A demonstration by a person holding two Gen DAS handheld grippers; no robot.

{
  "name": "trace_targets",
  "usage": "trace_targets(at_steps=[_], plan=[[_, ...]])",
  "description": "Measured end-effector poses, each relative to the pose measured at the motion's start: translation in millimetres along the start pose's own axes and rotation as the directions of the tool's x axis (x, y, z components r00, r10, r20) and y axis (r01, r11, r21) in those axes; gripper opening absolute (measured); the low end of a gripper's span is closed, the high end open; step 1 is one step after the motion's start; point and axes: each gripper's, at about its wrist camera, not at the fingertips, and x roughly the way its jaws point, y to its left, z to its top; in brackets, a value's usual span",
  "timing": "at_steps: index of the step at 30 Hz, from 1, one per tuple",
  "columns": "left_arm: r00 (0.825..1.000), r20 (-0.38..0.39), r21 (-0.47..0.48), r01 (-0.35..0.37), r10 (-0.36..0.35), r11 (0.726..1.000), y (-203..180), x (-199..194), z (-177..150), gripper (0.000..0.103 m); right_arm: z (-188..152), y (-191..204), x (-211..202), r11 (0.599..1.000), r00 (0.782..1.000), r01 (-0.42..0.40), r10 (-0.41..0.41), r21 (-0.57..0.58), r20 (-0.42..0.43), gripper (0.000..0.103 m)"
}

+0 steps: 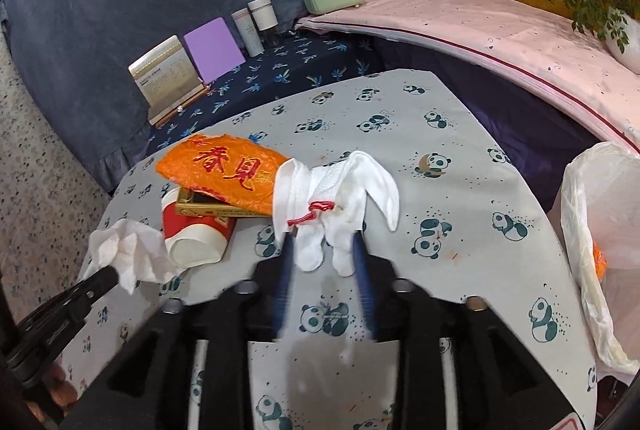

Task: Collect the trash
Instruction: 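Grasp the white tissue with the left gripper while the right gripper grasps the other white gloves, then carry the tissue and gloves in both grippers over the trash bin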

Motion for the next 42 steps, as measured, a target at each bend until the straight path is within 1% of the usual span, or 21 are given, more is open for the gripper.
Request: trace_targets(at_steps=[2,5,11,13,14,15,16,18,22,30,37,42], plan=[[1.000,-0.001,0.003,0.010,-0.010,1.000,-3,1,1,0.007,3,-2,8,1.000,1.000,-0.002,0.002,0.001,-0.009,0.040],[1.000,-0.001,0.007,0.017,-0.017,1.000,-7,6,2,0.007,9,-3,23,1.000,1.000,0.002,-0.002,0.013,-0.018,0.046],[0.999,-0.014,0.015,0.033,-0.033,0.999,-13,19,6,0.007,14,-8,59,0.999,0.998,0.021,-0.019,0.050,-0.053,0.047],[0.999,-0.017,0.018,0.037,-0.037,0.999,-15,23,7,0.007,11,-11,71,0.998,0.996,0.021,-0.016,0.063,-0.084,0.040],[0.999,-0.018,0.021,0.036,-0.036,0.999,-16,24,7,0.007,9,-12,74,0.997,0.996,0.019,-0.013,0.069,-0.089,0.028],[0.999,-0.019,0.023,0.036,-0.036,0.999,-17,25,8,0.007,7,-13,73,0.998,0.997,0.029,-0.024,0.063,-0.077,0.021],[0.999,-0.019,0.024,0.036,-0.036,0.999,-17,25,8,0.007,6,-13,72,0.998,0.996,0.032,-0.027,0.054,-0.080,0.017],[0.999,-0.019,0.025,0.039,-0.038,0.999,-19,24,8,0.007,3,-15,69,0.998,0.996,0.012,-0.007,0.059,-0.090,0.012],[0.999,-0.012,0.035,0.040,-0.040,0.999,-25,17,7,0.007,-3,-19,50,0.998,0.997,-0.002,0.007,0.061,-0.082,0.010],[0.998,0.009,0.068,0.055,-0.056,0.996,-53,-7,1,0.007,-8,-27,-16,0.997,1.000,-0.030,0.030,0.065,0.007,0.010],[0.996,0.032,0.111,0.080,-0.084,0.991,-93,-30,-3,0.007,-6,-49,-71,0.996,0.996,-0.037,0.030,0.084,0.085,0.010],[0.993,0.041,0.149,0.102,-0.110,0.984,-122,-42,-6,0.007,-7,-71,-100,0.994,0.992,-0.033,0.019,0.107,0.125,0.010]])
